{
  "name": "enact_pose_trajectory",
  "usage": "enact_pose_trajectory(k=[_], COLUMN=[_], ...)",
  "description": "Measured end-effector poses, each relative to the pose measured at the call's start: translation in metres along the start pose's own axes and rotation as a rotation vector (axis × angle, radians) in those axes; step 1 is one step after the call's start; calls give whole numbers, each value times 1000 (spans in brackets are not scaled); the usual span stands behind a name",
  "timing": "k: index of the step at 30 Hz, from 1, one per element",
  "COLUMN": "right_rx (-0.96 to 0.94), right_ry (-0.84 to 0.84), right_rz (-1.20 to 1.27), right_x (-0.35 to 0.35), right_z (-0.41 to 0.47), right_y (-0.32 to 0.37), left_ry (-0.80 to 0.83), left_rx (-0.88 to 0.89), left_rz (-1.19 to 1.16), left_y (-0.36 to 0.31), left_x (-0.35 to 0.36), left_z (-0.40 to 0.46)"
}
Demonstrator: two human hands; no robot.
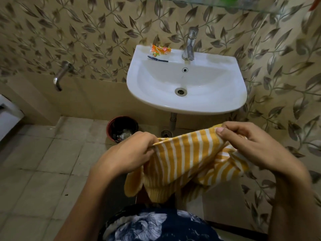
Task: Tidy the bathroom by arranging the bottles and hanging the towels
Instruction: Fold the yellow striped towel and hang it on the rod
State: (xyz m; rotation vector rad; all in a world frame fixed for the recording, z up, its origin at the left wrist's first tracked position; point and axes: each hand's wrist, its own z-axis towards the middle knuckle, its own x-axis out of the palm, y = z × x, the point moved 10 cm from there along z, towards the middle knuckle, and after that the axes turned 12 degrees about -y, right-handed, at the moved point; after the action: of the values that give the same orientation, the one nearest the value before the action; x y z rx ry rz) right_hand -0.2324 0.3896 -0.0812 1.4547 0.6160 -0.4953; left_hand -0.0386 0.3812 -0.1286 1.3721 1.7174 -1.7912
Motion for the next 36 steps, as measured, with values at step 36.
enact_pose_trajectory(k=[36], right_rx=[37], right_ry=[76], right_rz=[-121], right_x=[33], right_z=[-4], right_y=[-1], left_ry=[-75], left_rx=[131], left_rz=[-136], left_y=[-24], left_x=[-26], left_z=[-6])
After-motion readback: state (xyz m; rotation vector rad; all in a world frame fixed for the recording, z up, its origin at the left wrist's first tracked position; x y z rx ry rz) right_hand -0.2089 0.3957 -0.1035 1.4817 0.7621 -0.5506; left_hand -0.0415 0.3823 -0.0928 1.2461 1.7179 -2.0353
